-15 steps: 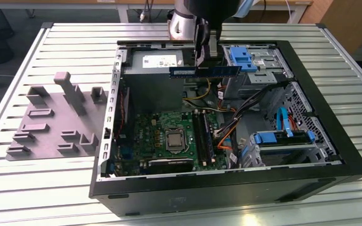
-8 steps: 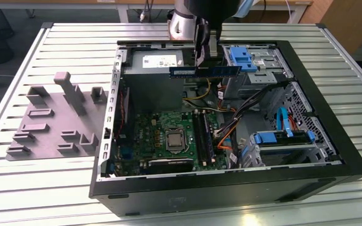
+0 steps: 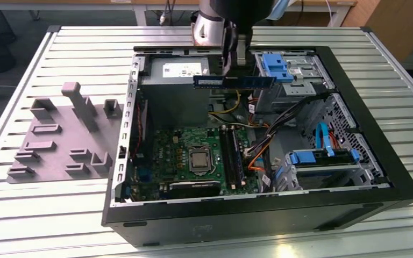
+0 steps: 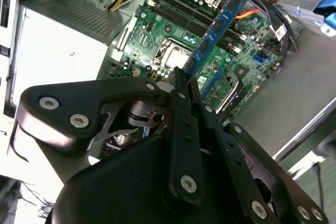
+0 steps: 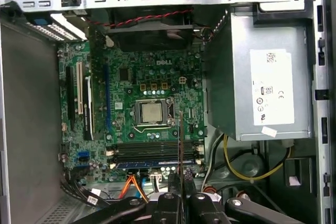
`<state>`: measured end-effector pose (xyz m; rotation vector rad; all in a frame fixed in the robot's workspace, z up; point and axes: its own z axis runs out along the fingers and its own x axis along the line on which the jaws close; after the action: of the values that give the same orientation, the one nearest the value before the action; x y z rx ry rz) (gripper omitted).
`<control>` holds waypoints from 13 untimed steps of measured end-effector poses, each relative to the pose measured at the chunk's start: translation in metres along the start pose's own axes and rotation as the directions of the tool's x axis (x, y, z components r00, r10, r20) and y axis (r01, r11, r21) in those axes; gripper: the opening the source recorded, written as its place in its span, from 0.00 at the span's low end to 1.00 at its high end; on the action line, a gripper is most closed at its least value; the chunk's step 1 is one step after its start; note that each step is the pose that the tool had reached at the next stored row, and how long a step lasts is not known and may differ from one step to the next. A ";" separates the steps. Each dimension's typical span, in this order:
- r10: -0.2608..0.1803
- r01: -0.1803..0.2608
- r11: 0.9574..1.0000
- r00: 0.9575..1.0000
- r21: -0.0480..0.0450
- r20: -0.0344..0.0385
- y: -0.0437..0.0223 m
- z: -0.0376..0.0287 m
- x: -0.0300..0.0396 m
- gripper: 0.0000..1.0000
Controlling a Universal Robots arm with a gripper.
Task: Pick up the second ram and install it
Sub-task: 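Insert the second ram into the second slot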
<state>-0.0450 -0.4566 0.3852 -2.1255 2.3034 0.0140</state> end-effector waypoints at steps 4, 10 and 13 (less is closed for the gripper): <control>0.056 -0.056 0.998 0.998 0.001 -0.003 0.0000 0.0004 0.0000 0.14; 0.135 -0.135 0.991 0.991 0.003 -0.007 0.0000 0.0007 0.0000 0.14; 0.160 -0.160 0.987 0.987 0.003 -0.008 0.0000 0.0009 0.0000 0.14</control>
<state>-0.0450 -0.4566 0.3844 -1.9368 2.4711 0.0027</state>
